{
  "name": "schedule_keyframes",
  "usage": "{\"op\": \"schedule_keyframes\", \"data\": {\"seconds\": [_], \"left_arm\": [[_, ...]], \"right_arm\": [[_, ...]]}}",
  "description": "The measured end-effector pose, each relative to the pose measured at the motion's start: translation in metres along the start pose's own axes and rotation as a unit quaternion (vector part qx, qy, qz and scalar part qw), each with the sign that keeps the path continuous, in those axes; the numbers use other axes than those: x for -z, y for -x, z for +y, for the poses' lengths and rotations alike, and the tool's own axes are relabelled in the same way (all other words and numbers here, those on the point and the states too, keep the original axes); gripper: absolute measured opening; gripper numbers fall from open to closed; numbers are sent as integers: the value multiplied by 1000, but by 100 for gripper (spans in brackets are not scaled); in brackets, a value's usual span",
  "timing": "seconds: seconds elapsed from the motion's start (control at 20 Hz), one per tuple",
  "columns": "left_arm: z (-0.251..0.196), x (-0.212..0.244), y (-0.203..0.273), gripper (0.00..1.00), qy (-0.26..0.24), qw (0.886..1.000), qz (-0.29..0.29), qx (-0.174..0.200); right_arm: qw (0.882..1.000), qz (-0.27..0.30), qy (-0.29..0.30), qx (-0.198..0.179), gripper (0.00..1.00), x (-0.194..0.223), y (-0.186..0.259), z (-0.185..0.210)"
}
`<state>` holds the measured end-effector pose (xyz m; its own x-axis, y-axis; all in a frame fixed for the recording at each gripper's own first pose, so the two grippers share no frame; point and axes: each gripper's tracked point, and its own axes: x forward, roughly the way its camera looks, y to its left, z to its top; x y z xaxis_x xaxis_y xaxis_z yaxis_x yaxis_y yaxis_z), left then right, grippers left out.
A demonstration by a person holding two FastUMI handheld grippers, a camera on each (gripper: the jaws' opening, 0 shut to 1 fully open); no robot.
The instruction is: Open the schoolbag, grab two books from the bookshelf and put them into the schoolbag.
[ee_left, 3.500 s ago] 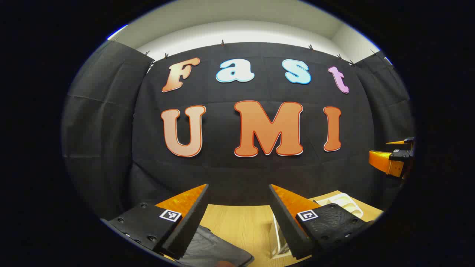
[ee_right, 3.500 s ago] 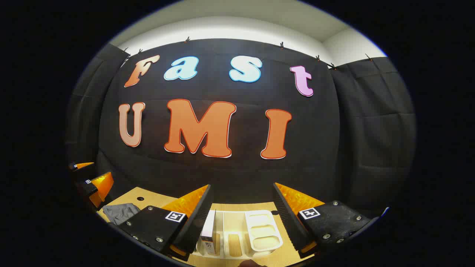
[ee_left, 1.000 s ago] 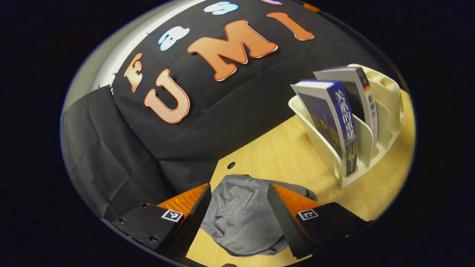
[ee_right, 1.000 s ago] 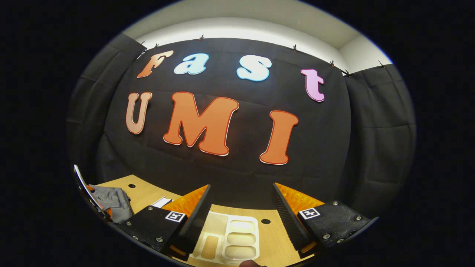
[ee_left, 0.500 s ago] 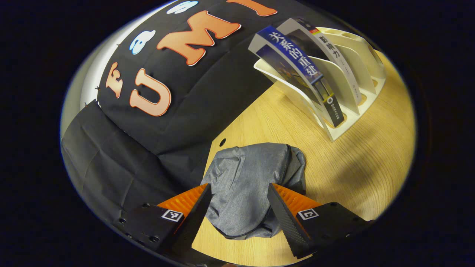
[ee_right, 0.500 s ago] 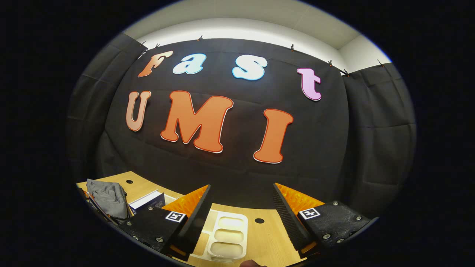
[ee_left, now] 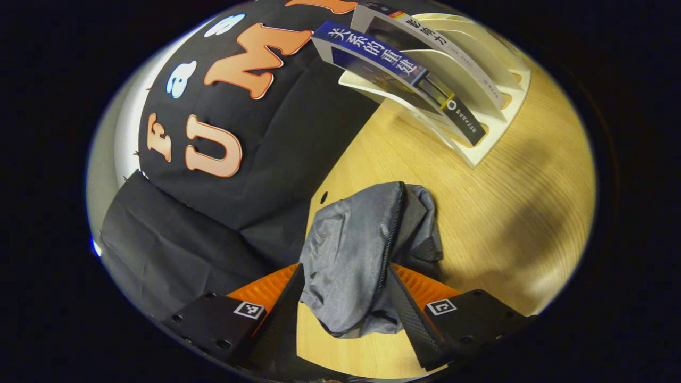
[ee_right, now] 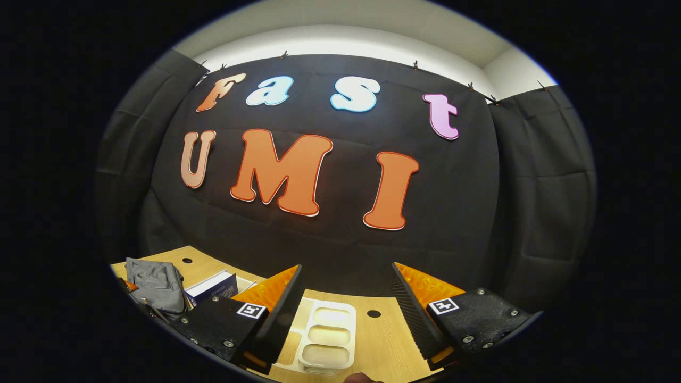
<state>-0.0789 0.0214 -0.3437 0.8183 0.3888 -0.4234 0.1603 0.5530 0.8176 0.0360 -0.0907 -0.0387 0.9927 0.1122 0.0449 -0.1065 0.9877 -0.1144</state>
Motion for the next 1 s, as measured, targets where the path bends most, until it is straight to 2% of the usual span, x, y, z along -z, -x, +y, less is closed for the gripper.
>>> {"op": "schedule_keyframes", "data": {"seconds": [0.1,0.15,0.2,0.25,0.3,0.5,0.55,0.6,0.75,1.0], "left_arm": [[-3,-2,-6,90,10,1000,0,23],[6,-4,-6,71,16,1000,-2,20],[14,-7,-10,72,19,1000,-1,16],[23,-8,-14,41,22,1000,0,13],[25,-3,-19,49,24,1000,10,18],[19,11,-41,49,28,997,38,58],[21,12,-46,47,28,997,39,65],[25,14,-48,40,34,996,39,72],[37,7,-48,10,71,991,30,109],[73,-1,-45,6,109,977,18,181]], "right_arm": [[1000,3,1,-6,95,1,0,3],[1000,4,0,-12,95,1,2,7],[1000,2,1,-15,95,-1,3,10],[1000,0,5,-15,95,-3,4,9],[1000,-4,8,-16,95,-5,4,12],[1000,-7,13,-19,95,-11,2,22],[1000,-7,14,-18,95,-13,1,24],[1000,-7,14,-19,95,-15,0,29],[1000,-8,21,-17,95,-21,0,43],[1000,9,19,-6,95,-27,4,78]]}}
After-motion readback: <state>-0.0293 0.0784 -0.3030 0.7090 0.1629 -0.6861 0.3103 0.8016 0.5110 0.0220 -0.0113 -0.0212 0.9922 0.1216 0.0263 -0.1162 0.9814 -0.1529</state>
